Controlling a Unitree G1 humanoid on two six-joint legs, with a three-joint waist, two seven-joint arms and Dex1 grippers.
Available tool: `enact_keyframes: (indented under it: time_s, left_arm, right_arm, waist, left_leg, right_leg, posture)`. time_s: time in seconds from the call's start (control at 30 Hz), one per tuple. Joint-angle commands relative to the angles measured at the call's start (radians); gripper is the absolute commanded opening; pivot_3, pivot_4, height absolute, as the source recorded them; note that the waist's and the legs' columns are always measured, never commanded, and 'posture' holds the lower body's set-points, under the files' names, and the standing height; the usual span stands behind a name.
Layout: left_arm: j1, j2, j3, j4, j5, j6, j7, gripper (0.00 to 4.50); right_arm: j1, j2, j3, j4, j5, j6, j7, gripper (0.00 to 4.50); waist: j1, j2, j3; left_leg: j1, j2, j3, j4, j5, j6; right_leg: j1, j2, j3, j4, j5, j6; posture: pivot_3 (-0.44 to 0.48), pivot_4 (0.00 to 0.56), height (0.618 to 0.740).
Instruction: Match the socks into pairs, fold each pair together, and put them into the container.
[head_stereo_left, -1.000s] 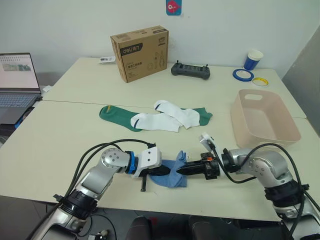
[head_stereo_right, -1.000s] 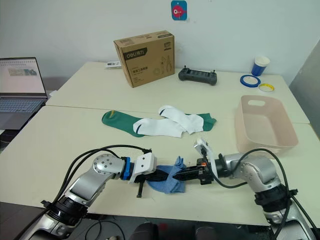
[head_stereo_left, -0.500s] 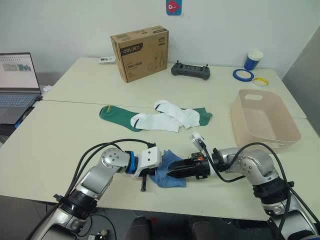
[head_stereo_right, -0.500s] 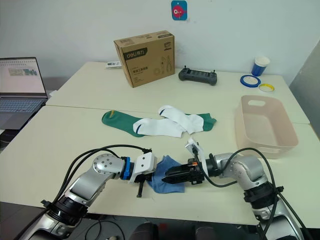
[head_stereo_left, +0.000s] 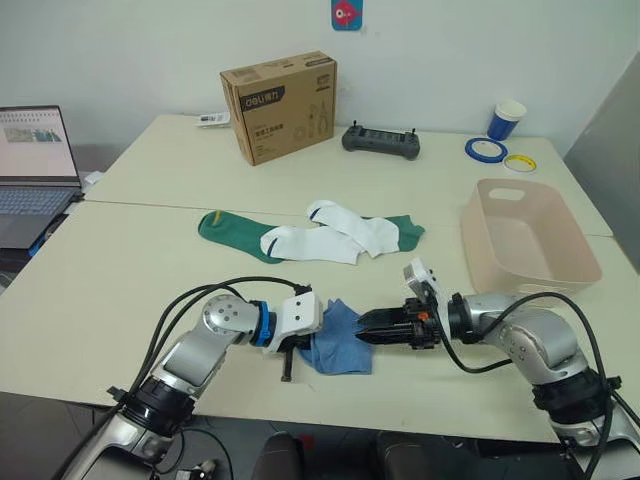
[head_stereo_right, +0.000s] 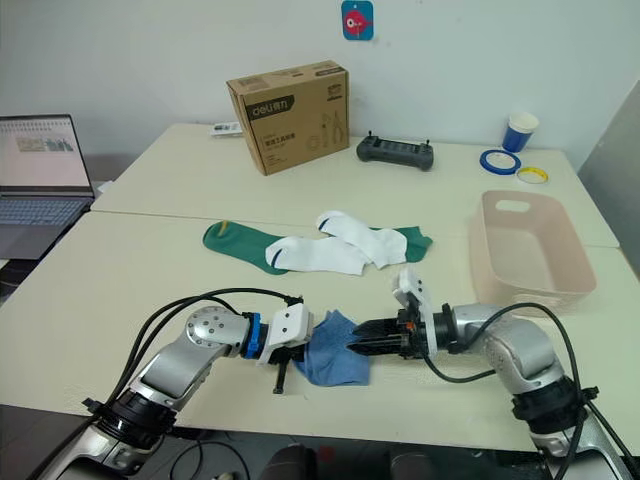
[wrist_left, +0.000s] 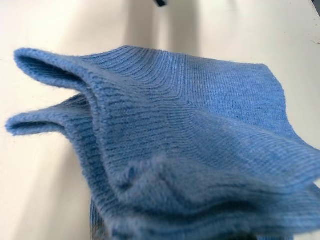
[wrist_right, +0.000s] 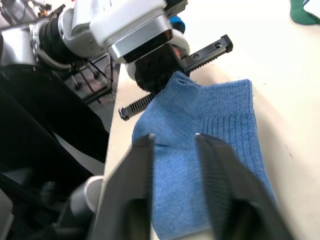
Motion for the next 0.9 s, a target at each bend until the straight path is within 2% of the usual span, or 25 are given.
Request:
enact_keyframes:
  time_s: [0.03, 0.33, 0.4, 0.5, 0.67, 0.73, 0.8, 0.9]
  left_arm:
    - [-0.002, 0.006, -0.001, 0.030, 0.014, 0.002, 0.000, 0.00]
    - [-0.016, 0.018, 0.037, 0.004, -0.032, 0.012, -0.025, 0.00]
    - [-0.022, 0.048, 0.074, -0.033, -0.073, 0.067, -0.046, 0.00]
    - [-0.011, 0.147, 0.126, -0.104, -0.122, 0.140, -0.098, 0.00]
    - [-0.005, 0.267, 0.225, -0.201, -0.229, 0.226, -0.153, 0.00]
    - [-0.008, 0.274, 0.251, -0.235, -0.272, 0.256, -0.154, 0.00]
    - [-0.023, 0.230, 0.260, -0.275, -0.319, 0.282, -0.124, 0.00]
    - [-0.013, 0.162, 0.200, -0.262, -0.251, 0.212, -0.067, 0.00]
  right_arm:
    - [0.032, -0.008, 0.029, 0.043, -0.086, -0.154, 0.038, 0.06]
    - [0.026, 0.053, 0.108, 0.159, -0.222, -0.279, 0.031, 0.03]
    - [0.015, 0.082, 0.114, 0.173, -0.230, -0.278, 0.021, 0.03]
    - [0.013, 0.101, 0.112, 0.172, -0.228, -0.269, 0.024, 0.03]
    - [0.029, 0.078, 0.087, 0.133, -0.212, -0.243, 0.044, 0.03]
    - [0.034, 0.066, 0.076, 0.117, -0.198, -0.226, 0.048, 0.03]
    - [0.034, 0.052, 0.057, 0.077, -0.174, -0.177, 0.032, 0.03]
    - [0.023, 0.046, 0.006, 0.013, -0.091, -0.040, 0.007, 0.03]
  waist:
    - [0.000, 0.000, 0.000]
    - [0.000, 0.000, 0.000]
    - [-0.003, -0.001, 0.000]
    - [-0.007, 0.000, 0.001]
    - [-0.007, 0.000, 0.001]
    - [-0.003, 0.000, 0.001]
    - [0.002, 0.000, 0.001]
    - [0.003, 0.000, 0.001]
  left_leg:
    - [0.000, 0.000, 0.000, 0.000, 0.000, 0.000]
    - [0.000, 0.000, 0.000, 0.000, 0.000, 0.000]
    - [0.000, 0.000, 0.000, 0.000, 0.000, 0.000]
    - [0.000, 0.001, -0.001, -0.001, 0.000, 0.000]
    - [-0.001, 0.001, 0.000, -0.001, 0.000, 0.000]
    - [-0.001, 0.001, 0.000, -0.001, 0.000, 0.000]
    - [-0.001, 0.001, 0.000, -0.001, 0.000, 0.000]
    - [-0.001, 0.000, 0.000, -0.001, 0.000, 0.000]
  right_leg:
    - [0.000, 0.000, 0.000, 0.000, 0.000, 0.000]
    - [0.000, 0.000, 0.000, 0.000, 0.000, 0.000]
    - [0.000, 0.000, 0.000, 0.000, 0.000, 0.000]
    - [-0.001, 0.001, 0.000, 0.001, 0.000, -0.001]
    - [-0.001, 0.001, -0.001, 0.000, -0.002, -0.003]
    - [-0.001, 0.000, -0.001, 0.000, -0.002, -0.002]
    - [-0.001, 0.000, -0.001, 0.000, -0.002, -0.002]
    - [-0.001, -0.001, -0.001, 0.000, -0.002, -0.002]
  posture:
    - [0.000, 0.150, 0.740]
    - [0.000, 0.150, 0.740]
    - [0.000, 0.150, 0.740]
    - [0.000, 0.150, 0.740]
    - [0.000, 0.150, 0.740]
    - [0.000, 0.150, 0.740]
    - [0.000, 0.150, 0.740]
    - [0.000, 0.150, 0.740]
